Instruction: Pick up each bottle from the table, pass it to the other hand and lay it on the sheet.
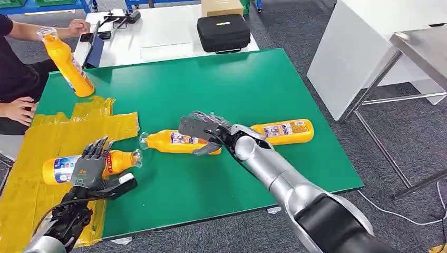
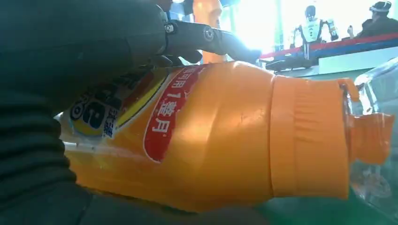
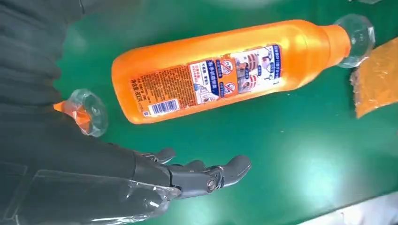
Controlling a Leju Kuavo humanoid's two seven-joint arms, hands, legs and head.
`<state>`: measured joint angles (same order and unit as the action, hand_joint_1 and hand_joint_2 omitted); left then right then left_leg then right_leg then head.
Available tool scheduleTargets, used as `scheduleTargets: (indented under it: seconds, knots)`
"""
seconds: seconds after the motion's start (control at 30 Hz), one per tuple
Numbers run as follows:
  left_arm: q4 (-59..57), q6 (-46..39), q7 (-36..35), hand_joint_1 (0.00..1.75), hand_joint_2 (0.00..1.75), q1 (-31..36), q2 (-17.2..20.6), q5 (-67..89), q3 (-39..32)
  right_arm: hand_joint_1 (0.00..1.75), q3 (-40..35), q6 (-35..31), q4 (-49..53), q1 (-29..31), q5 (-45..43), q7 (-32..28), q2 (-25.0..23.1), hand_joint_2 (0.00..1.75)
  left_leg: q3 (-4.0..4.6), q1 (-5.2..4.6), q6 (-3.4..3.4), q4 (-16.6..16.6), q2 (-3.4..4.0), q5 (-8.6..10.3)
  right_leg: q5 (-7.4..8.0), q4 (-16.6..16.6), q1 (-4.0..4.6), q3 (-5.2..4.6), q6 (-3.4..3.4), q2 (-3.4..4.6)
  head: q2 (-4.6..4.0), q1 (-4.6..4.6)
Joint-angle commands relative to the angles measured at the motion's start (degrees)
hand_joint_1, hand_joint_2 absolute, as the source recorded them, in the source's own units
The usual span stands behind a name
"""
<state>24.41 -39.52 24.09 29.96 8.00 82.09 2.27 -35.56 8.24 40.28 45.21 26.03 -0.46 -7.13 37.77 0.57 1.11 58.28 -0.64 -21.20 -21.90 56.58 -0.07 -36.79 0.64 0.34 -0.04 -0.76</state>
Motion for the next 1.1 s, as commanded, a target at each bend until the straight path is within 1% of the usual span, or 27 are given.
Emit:
scheduleTargets:
  seconds: [0.03, 0.1, 0.13, 0.17, 0.2, 0.23, 0.27, 0.33, 0.37, 0.43, 0.47, 0.53, 0.57, 0.63, 0.67, 0.7, 0.73, 0.77, 0.8, 0.87, 0.9, 0.97, 1.0, 1.03, 1.1]
  knots:
    - [-3.8, 0.1, 3.5, 0.0, 0.0, 1.3, -0.7, -3.8, 1.4, 0.0, -2.9, -0.2, -10.8, 4.7, 1.5, 1.2, -1.1, 1.75, -0.2, -0.03, -0.05, 0.0, 0.14, -0.1, -0.09, 0.0, -0.02, 0.14, 0.0, 0.05, 0.0, 0.02]
    - [-3.0, 0.5, 7.2, 0.0, 0.0, 2.2, -1.5, -9.2, 0.4, 0.0, -2.9, -1.7, -15.1, 5.6, 2.8, 0.8, -1.9, 1.75, -0.08, -0.01, -0.03, 0.0, 0.02, -0.05, -0.06, 0.0, -0.01, 0.05, 0.01, -0.04, 0.0, 0.0]
    - [-2.5, 0.5, 8.0, 0.0, 0.0, 2.3, -1.6, -11.0, 0.3, 0.0, -2.7, -2.4, -16.3, 5.8, 3.2, 0.5, -2.3, 1.75, -0.22, -0.02, -0.06, 0.0, 0.06, -0.1, -0.12, 0.0, -0.01, 0.19, 0.01, -0.06, 0.0, 0.0]
    - [-1.4, 1.2, 10.9, 0.0, 0.0, 2.5, -2.5, -16.2, -1.6, 0.0, -2.7, -3.1, -17.4, 6.0, 3.8, 0.4, -2.6, 1.75, -0.04, 0.01, -0.03, 0.0, -0.01, -0.03, -0.06, 0.0, 0.01, 0.01, 0.01, -0.08, 0.0, 0.02]
    - [0.3, 2.2, 14.5, 0.0, 0.0, 2.5, -3.2, -22.2, -3.1, 0.0, -2.8, -4.0, -18.4, 6.2, 4.6, 0.2, -2.9, 1.75, -0.09, 0.02, -0.04, 0.0, -0.02, -0.06, -0.1, 0.0, 0.02, 0.06, 0.01, -0.12, 0.0, 0.0]
    - [1.3, 2.4, 15.8, 0.0, 0.0, 2.5, -3.5, -24.7, -3.9, 0.0, -2.9, -4.2, -18.7, 6.3, 4.9, 0.2, -3.1, 1.75, -0.03, 0.02, -0.03, 0.0, -0.03, -0.02, -0.07, 0.0, 0.01, 0.01, 0.02, -0.11, 0.0, 0.02]
    - [5.6, 3.6, 15.9, 0.0, 0.0, 1.7, -4.0, -31.2, -2.8, 0.0, -2.7, -4.5, -19.3, 6.4, 5.1, 0.2, -3.5, 1.75, 0.02, 0.02, -0.02, 0.0, -0.04, -0.02, -0.06, 0.0, 0.02, -0.04, 0.02, -0.1, 0.0, 0.02]
    - [11.3, 4.2, 15.9, 0.0, 0.0, 0.5, -3.5, -38.7, 0.5, 0.0, -2.6, -4.9, -20.2, 6.8, 5.6, 0.2, -4.1, 1.75, 0.04, 0.03, -0.03, 0.1, 0.0, -0.06, -0.08, 0.1, 0.03, -0.06, 0.02, -0.11, 0.0, 0.02]
    - [16.4, 6.0, 15.9, 0.0, 0.0, -0.7, -2.9, -45.7, 3.1, 0.0, -2.3, -5.1, -20.8, 6.9, 5.8, 0.4, -4.6, 1.75, 0.14, 0.05, -0.04, 0.1, 0.02, -0.02, -0.01, 0.0, 0.04, -0.17, 0.0, -0.07, 0.0, 0.02]
    - [20.6, 6.0, 15.9, 0.0, 0.0, -1.2, -2.2, -52.1, 5.9, 0.0, -2.4, -5.3, -21.5, 6.9, 6.6, 1.2, -5.0, 1.75, 0.05, 0.01, -0.05, 0.1, 0.02, -0.12, -0.14, 0.1, 0.01, -0.1, 0.01, -0.13, 0.0, 0.02]
    - [21.8, 5.5, 15.9, 0.0, 0.0, -1.2, -2.2, -53.9, 6.9, 0.0, -2.4, -5.4, -21.9, 6.9, 7.1, 1.9, -5.1, 1.75, 0.18, 0.04, -0.05, 0.0, 0.05, -0.03, -0.03, 0.1, 0.03, -0.21, 0.0, -0.06, 0.0, 0.02]
    - [26.8, 6.2, 15.9, 0.0, 0.0, -2.4, -2.5, -57.3, 7.4, 0.0, -3.0, -5.5, -22.9, 6.7, 8.4, 3.6, -5.2, 1.75, -0.01, 0.01, -0.08, 0.1, 0.05, -0.17, -0.18, 0.1, 0.02, -0.05, 0.0, -0.11, 0.0, 0.02]
    - [28.0, 6.5, 15.9, 0.0, 0.0, -2.7, -2.6, -57.9, 7.6, 0.0, -3.0, -5.5, -23.2, 6.5, 8.6, 3.8, -5.2, 1.75, 0.23, 0.05, -0.05, 0.0, -0.01, -0.02, -0.03, 0.0, 0.05, -0.24, 0.0, -0.12, 0.0, 0.02]
    - [32.8, 8.3, 15.9, 0.0, 0.0, -3.9, -2.4, -60.8, 8.5, 0.0, -3.4, -5.6, -23.9, 6.3, 9.5, 4.8, -4.8, 1.75, 0.26, 0.04, -0.04, 0.0, 0.0, -0.02, -0.01, 0.0, 0.04, -0.28, 0.01, -0.1, 0.0, 0.02]
    - [34.4, 8.5, 15.9, 0.0, 0.0, -4.2, -2.3, -61.5, 8.9, 0.0, -3.7, -5.4, -24.3, 6.2, 10.0, 5.0, -4.7, 1.75, 0.14, 0.04, -0.04, 0.1, -0.01, -0.1, -0.1, 0.0, 0.04, -0.14, 0.02, -0.14, 0.0, 0.02]
    - [35.2, 8.4, 15.9, 0.0, 0.0, -4.3, -2.4, -61.7, 9.2, 0.0, -3.9, -5.1, -24.5, 6.2, 10.2, 5.1, -4.6, 1.75, 0.22, 0.02, -0.03, 0.0, 0.02, -0.06, -0.06, 0.0, 0.02, -0.23, 0.02, -0.09, 0.0, 0.0]
    - [37.0, 8.2, 15.9, 0.0, 0.0, -4.5, -2.2, -62.6, 10.0, 0.14, -4.1, -4.1, -25.0, 6.1, 10.5, 5.4, -4.6, 1.75, 0.13, 0.02, -0.03, 0.1, 0.03, -0.13, -0.12, 0.1, 0.02, -0.14, 0.03, -0.1, 0.0, 0.02]
    - [38.5, 8.4, 15.9, 0.0, 0.0, -4.5, -2.0, -64.1, 11.1, 1.75, -4.3, -3.5, -25.3, 5.8, 10.8, 5.4, -4.6, 1.75, 0.25, 0.05, -0.04, 0.1, 0.03, -0.07, -0.05, 0.0, 0.05, -0.25, 0.02, -0.09, 0.0, 0.02]
    - [39.0, 8.0, 15.9, 0.0, 0.0, -4.4, -1.9, -64.1, 11.5, 1.75, -4.6, -3.0, -25.5, 5.8, 11.1, 5.5, -4.7, 1.75, 0.14, 0.04, -0.04, 0.1, 0.04, -0.14, -0.12, 0.0, 0.04, -0.15, 0.03, -0.11, 0.0, 0.02]
    - [38.8, 8.0, 15.9, 0.0, 0.0, -4.2, -2.0, -64.1, 11.6, 1.75, -4.6, -3.2, -25.5, 5.6, 11.1, 5.5, -4.8, 1.75, 0.27, 0.05, -0.05, 0.1, -0.03, -0.05, -0.05, 0.0, 0.05, -0.27, 0.01, -0.14, 0.0, 0.04]
    - [39.5, 7.7, 15.9, 0.0, 0.0, -4.1, -1.6, -65.0, 12.7, 1.64, -4.7, -3.0, -25.6, 5.4, 11.5, 5.8, -4.9, 1.75, 0.24, 0.04, -0.05, 0.0, 0.01, -0.07, -0.06, 0.0, 0.04, -0.23, 0.0, -0.11, 0.0, 0.02]
    - [41.9, 7.3, 15.9, 0.0, 0.0, -4.9, -0.9, -66.3, 13.7, 1.54, -5.5, -2.7, -25.7, 4.5, 12.6, 6.4, -4.8, 1.75, 0.29, 0.04, -0.05, 0.0, 0.04, -0.04, -0.02, 0.0, 0.04, -0.29, 0.0, -0.05, 0.0, 0.02]
    - [42.0, 7.3, 15.9, 0.0, 0.0, -5.1, -0.9, -66.4, 13.7, 1.75, -5.4, -2.9, -25.7, 4.2, 12.5, 6.4, -4.7, 1.75, 0.2, 0.05, -0.06, 0.0, 0.07, -0.09, -0.06, 0.0, 0.05, -0.2, 0.0, -0.05, 0.0, 0.02]
    - [43.6, 7.1, 15.9, 0.0, 0.0, -5.9, -0.5, -67.3, 13.9, 1.75, -6.4, -2.1, -25.8, 4.0, 13.6, 7.1, -4.5, 1.75, 0.07, 0.04, -0.08, 0.0, 0.08, -0.14, -0.12, 0.0, 0.04, -0.08, 0.0, -0.07, 0.0, 0.02]
    - [44.5, 6.5, 15.9, 0.0, 0.0, -6.7, -0.4, -67.2, 14.2, 1.75, -6.5, -2.2, -25.8, 3.6, 13.8, 7.1, -4.2, 1.75, 0.2, 0.05, -0.05, 0.0, 0.08, -0.06, -0.02, 0.0, 0.05, -0.22, -0.01, -0.03, 0.0, 0.0]
